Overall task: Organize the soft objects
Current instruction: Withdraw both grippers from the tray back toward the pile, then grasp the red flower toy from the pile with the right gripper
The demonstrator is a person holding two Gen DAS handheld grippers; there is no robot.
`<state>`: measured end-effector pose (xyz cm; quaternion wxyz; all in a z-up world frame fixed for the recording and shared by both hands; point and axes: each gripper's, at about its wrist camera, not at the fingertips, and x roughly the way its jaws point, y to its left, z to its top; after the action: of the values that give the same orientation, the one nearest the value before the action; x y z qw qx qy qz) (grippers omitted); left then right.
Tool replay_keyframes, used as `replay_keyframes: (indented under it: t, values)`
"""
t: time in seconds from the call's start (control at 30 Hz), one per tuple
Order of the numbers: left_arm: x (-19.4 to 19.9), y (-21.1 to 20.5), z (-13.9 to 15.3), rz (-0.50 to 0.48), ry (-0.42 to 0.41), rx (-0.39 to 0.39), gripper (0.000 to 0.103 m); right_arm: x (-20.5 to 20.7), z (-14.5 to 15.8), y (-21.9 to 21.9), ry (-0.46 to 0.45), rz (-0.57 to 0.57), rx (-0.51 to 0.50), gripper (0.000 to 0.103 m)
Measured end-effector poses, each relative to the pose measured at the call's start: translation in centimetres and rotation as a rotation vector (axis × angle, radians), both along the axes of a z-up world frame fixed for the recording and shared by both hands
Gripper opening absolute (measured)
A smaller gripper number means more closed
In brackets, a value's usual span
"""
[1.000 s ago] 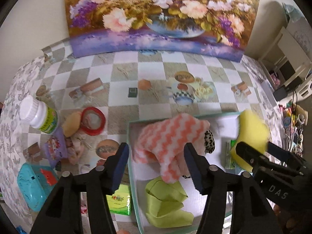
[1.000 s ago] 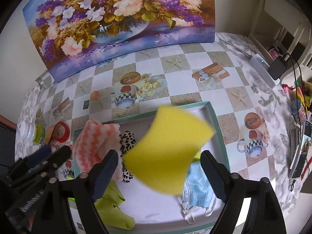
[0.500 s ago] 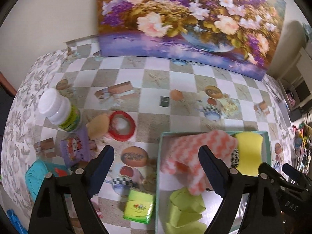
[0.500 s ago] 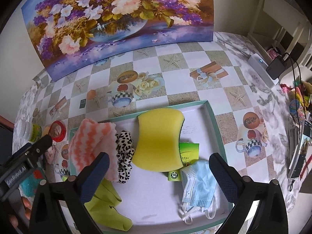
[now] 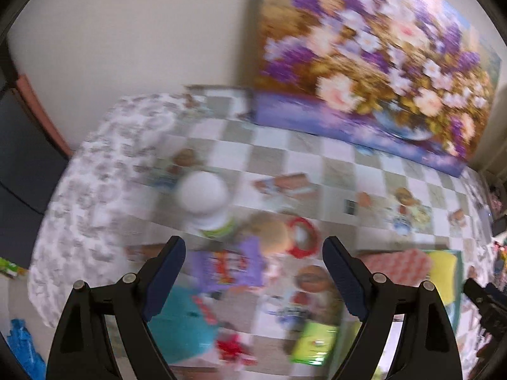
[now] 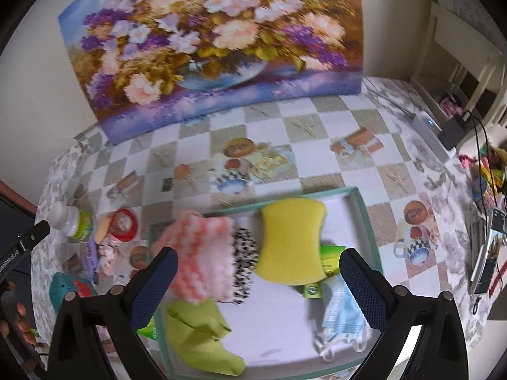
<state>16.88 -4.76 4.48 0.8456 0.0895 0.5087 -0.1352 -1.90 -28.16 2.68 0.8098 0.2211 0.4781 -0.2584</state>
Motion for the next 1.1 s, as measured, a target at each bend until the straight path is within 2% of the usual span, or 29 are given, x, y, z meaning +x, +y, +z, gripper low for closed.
replay_keyframes:
  t: [0.13, 0.3, 0.67, 0.8, 1.1]
  values:
    - [1.0, 2.7, 0.3, 0.053, -0.015, 0.014, 0.089, 1.4, 0.2, 2.0, -0.012, 0.037, -0.003, 0.103]
    - [2.1, 4.7, -0.9, 0.090, 0.026, 0.015, 0.089, 3.8, -1.1, 4.9, 0.013, 0.100, 0.012, 0.103]
    - [3.1, 5.1, -5.1, 0.081, 0.144, 0.031, 0.089, 8.6, -5.1, 11.7, 0.107, 0.274, 0.091, 0.103]
    - [3.2, 5.3, -6.1, 0.075, 0.167, 0.051, 0.089, 9.0, -6.6, 12.9, 0.139, 0.278, 0.111, 0.103]
    - [3.5, 6.4, -6.4, 0.065, 0.169, 0.074, 0.089, 9.1, -8.9, 15.7, 0.189, 0.303, 0.136, 0.103]
